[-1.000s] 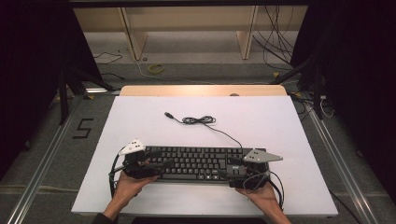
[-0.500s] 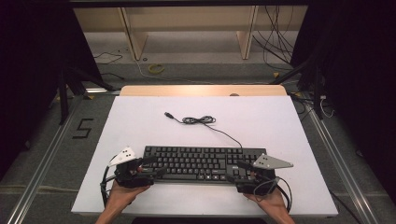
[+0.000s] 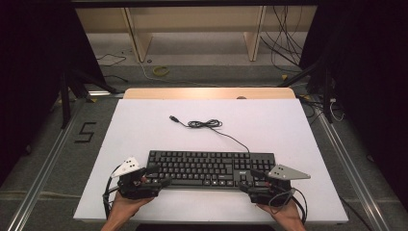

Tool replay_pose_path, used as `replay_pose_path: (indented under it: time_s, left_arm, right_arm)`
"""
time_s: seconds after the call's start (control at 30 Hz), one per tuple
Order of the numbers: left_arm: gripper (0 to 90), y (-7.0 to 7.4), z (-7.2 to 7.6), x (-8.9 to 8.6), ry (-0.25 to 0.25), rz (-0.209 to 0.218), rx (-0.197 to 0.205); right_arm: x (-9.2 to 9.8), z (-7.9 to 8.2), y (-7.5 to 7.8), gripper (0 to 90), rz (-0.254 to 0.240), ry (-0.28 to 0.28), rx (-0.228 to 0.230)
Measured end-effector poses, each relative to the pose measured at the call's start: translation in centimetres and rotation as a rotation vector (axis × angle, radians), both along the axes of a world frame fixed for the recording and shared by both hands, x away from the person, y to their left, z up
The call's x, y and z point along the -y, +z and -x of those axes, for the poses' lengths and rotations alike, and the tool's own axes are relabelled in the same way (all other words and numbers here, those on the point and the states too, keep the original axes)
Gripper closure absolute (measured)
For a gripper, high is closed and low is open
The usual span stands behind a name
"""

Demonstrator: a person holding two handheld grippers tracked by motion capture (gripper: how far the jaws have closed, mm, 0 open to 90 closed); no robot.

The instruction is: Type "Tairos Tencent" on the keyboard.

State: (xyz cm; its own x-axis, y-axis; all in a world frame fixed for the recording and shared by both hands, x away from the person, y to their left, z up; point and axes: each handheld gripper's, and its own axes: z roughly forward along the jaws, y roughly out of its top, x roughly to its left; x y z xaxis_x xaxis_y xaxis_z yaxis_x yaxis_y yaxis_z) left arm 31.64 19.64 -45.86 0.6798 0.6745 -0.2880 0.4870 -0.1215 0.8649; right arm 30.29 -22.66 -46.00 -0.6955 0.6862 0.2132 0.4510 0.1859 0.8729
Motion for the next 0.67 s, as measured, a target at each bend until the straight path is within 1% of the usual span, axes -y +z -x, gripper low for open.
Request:
replay_pose_path:
  time_s: [0.27, 0.67]
  left_arm:
    - [24.7, -0.04, -0.14, -0.23, 0.013, 0.003, 0.004]
    - [24.5, -0.15, -0.19, -0.13, 0.011, -0.007, 0.001]
  right_arm:
    - [-0.03, -0.04, 0.07, 28.8, -0.004, 0.0, 0.002]
    - [-0.11, -0.06, 0.07, 28.5, -0.002, -0.001, 0.003]
